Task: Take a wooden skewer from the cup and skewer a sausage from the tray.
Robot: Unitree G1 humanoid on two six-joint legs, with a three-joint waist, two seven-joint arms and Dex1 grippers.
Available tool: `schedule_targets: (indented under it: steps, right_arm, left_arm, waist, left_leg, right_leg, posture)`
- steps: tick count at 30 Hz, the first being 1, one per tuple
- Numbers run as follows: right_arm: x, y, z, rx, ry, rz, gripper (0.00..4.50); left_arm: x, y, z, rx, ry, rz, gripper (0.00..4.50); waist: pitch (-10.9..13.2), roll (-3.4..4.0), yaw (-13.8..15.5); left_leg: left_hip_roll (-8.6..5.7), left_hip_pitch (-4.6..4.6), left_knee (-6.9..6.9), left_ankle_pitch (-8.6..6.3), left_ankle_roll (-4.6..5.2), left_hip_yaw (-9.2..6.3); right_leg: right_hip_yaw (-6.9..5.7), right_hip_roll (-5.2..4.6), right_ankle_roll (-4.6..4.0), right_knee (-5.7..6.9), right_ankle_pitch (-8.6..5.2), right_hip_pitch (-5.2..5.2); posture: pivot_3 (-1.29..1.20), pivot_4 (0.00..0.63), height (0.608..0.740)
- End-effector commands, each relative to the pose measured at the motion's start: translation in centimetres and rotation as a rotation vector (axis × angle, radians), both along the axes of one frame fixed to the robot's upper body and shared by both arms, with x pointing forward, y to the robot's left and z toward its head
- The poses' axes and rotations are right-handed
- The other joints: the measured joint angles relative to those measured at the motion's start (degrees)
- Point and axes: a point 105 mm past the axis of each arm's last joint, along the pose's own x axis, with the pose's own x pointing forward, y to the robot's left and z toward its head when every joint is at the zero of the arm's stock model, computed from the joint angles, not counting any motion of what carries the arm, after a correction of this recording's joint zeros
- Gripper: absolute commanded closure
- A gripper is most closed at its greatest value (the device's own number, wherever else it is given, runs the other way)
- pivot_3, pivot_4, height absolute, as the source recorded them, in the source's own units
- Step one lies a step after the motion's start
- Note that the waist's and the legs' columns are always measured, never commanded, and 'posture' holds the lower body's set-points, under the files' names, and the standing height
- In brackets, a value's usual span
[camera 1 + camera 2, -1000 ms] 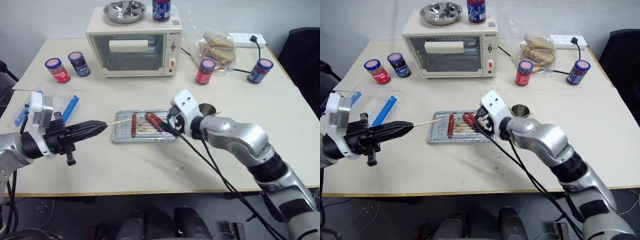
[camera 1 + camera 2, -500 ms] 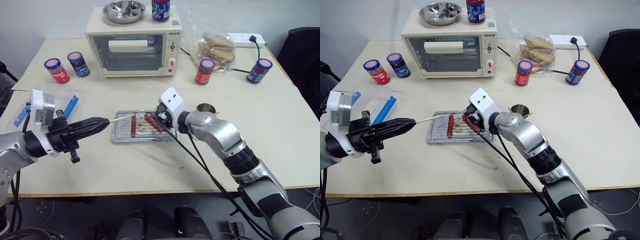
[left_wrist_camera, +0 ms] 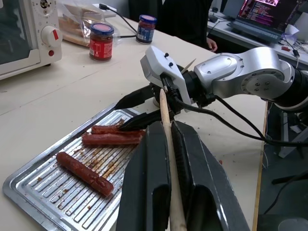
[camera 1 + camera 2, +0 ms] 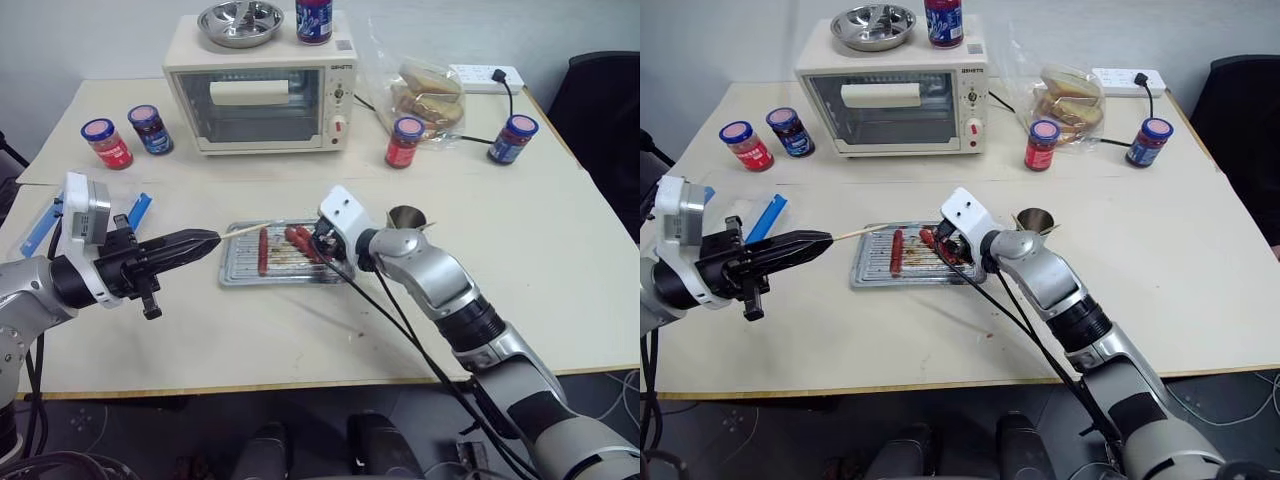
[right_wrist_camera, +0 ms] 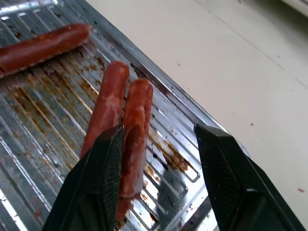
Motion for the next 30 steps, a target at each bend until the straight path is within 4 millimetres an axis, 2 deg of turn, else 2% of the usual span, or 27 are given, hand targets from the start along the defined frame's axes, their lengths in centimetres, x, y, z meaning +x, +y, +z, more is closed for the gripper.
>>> schedule_targets:
  steps: [1, 10, 13, 14, 15, 16, 17, 18, 19, 30]
  right_arm:
    - [0.2, 0.1, 1.0, 0.022, -0.046, 0.012, 2.12]
    - [0.1, 0.2, 0.4, 0.013, -0.035, 0.025, 2.12]
    - [0.0, 0.2, 0.0, 0.008, -0.024, 0.025, 2.61]
    - [0.0, 0.1, -0.1, 0.007, -0.023, 0.024, 2.94]
    - [0.0, 0.1, -0.2, 0.006, -0.023, 0.023, 3.02]
    - [0.0, 0.1, -0.3, 0.006, -0.022, 0.022, 3.38]
    - [0.0, 0.0, -0.4, 0.004, -0.021, 0.020, 3.50]
    - [0.0, 0.0, -0.4, 0.003, -0.020, 0.019, 3.95]
    - [0.0, -0.1, -0.5, 0.001, -0.018, 0.017, 4.07]
    - [0.0, -0.4, -1.1, 0.006, 0.006, 0.004, 4.07]
  left_arm:
    - [-0.2, 0.0, 0.9, 0.020, -0.051, 0.005, 4.50]
    - [-0.2, 0.2, 0.8, 0.022, -0.049, 0.010, 4.50]
    - [-0.2, 0.2, 0.8, 0.021, -0.049, 0.012, 4.50]
    - [-0.2, 0.2, 0.8, 0.021, -0.048, 0.012, 4.50]
    - [-0.2, 0.2, 0.8, 0.020, -0.048, 0.012, 4.50]
    - [-0.1, 0.2, 0.8, 0.020, -0.047, 0.012, 4.50]
    - [-0.1, 0.1, 0.8, 0.020, -0.047, 0.012, 4.50]
    - [-0.1, 0.1, 0.8, 0.020, -0.047, 0.011, 4.50]
    - [-0.1, 0.1, 0.8, 0.020, -0.046, 0.011, 4.50]
    - [0.2, 0.1, 0.8, 0.022, -0.049, 0.003, 4.50]
  waist:
    - [0.00, 0.00, -0.04]
    - [0.00, 0.00, 0.00]
    - [0.00, 0.00, 0.01]
    - [0.00, 0.00, 0.01]
    - [0.00, 0.00, -0.01]
    - [0.00, 0.00, -0.04]
    - [0.00, 0.00, -0.04]
    - [0.00, 0.00, -0.02]
    - [0.00, 0.00, -0.02]
    - [0.00, 0.00, 0.00]
  left_leg:
    - [0.00, 0.00, 0.00, 0.00, 0.00, 0.00]
    - [0.00, 0.00, 0.00, 0.00, -0.01, 0.00]
    - [0.00, 0.01, 0.00, 0.00, -0.01, 0.00]
    - [0.00, 0.00, 0.00, 0.00, -0.01, 0.00]
    - [-0.01, 0.00, 0.00, 0.00, -0.01, 0.00]
    - [-0.01, 0.01, 0.00, 0.00, -0.01, 0.00]
    - [-0.01, 0.01, 0.00, 0.00, -0.01, 0.00]
    - [0.00, 0.01, 0.00, 0.01, -0.01, 0.00]
    - [0.00, 0.01, 0.00, 0.01, -0.01, 0.00]
    - [-0.01, 0.02, 0.01, 0.01, -0.01, 0.00]
  right_leg:
    - [0.00, 0.00, 0.00, 0.00, 0.00, -0.01]
    - [0.00, 0.00, 0.00, 0.02, 0.00, 0.00]
    - [0.00, 0.00, 0.00, 0.02, 0.00, 0.00]
    - [0.00, -0.01, 0.00, 0.02, 0.00, 0.00]
    - [0.01, 0.00, 0.00, 0.02, 0.00, 0.00]
    - [0.01, -0.01, 0.00, 0.03, 0.00, 0.00]
    - [0.01, 0.00, 0.00, 0.03, 0.00, 0.00]
    - [0.01, 0.00, 0.00, 0.04, 0.00, 0.00]
    - [0.00, 0.00, 0.00, 0.04, 0.00, 0.00]
    - [0.01, -0.01, 0.00, 0.05, 0.00, 0.00]
  posture:
    - [0.00, 0.150, 0.740]
    - [0.00, 0.150, 0.740]
    - [0.00, 0.150, 0.740]
    - [0.00, 0.150, 0.740]
    - [0.00, 0.150, 0.740]
    - [0.00, 0.150, 0.740]
    - [0.00, 0.150, 0.740]
    - [0.00, 0.150, 0.740]
    - [0.00, 0.150, 0.740]
    - [0.00, 0.150, 0.740]
